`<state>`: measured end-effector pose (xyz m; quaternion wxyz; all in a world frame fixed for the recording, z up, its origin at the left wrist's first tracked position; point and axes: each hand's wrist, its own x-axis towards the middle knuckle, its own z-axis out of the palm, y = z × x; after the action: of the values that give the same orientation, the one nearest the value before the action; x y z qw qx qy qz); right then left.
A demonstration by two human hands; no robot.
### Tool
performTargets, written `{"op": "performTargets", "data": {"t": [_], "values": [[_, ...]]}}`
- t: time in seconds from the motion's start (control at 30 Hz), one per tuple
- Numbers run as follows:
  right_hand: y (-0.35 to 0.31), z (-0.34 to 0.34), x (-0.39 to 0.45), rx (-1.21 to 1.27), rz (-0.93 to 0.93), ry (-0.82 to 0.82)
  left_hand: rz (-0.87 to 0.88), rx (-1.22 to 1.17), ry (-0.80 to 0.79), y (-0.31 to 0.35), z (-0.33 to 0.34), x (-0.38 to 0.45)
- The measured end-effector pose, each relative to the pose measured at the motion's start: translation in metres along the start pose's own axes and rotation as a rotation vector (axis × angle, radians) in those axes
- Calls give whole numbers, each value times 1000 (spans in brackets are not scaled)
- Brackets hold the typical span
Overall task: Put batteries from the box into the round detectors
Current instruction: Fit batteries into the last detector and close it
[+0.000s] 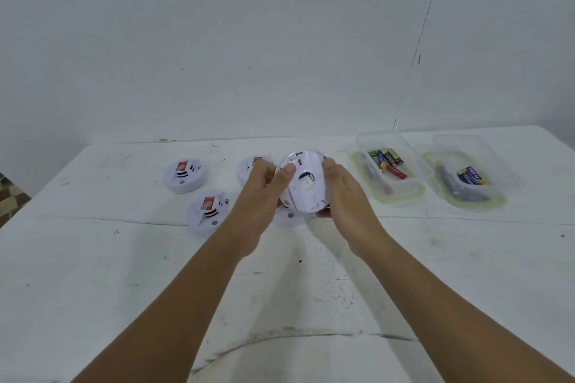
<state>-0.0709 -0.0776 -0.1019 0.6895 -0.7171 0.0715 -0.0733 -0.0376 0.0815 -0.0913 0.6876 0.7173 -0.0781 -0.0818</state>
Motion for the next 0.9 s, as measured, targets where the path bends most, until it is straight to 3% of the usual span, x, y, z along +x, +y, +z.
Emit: {"op": "performTargets", "data": {"t": [0.23,0.37,0.5,0.63,0.9], "values": [[22,-3,-31,11,12,-119,-414,-904,-237,0,18,-42],[33,-7,-28,-166,-36,-69,-553,-923,-217,-13,18,-43],[30,-14,-37,-302,-220,122,-489,-893,-168,-16,21,-47],[27,-8,-55,-395,-309,-1,-471,-887,-193,-19,22,-50],[25,-9,-62,-412,-353,-14,-461,-859,-191,-24,21,-53]]}}
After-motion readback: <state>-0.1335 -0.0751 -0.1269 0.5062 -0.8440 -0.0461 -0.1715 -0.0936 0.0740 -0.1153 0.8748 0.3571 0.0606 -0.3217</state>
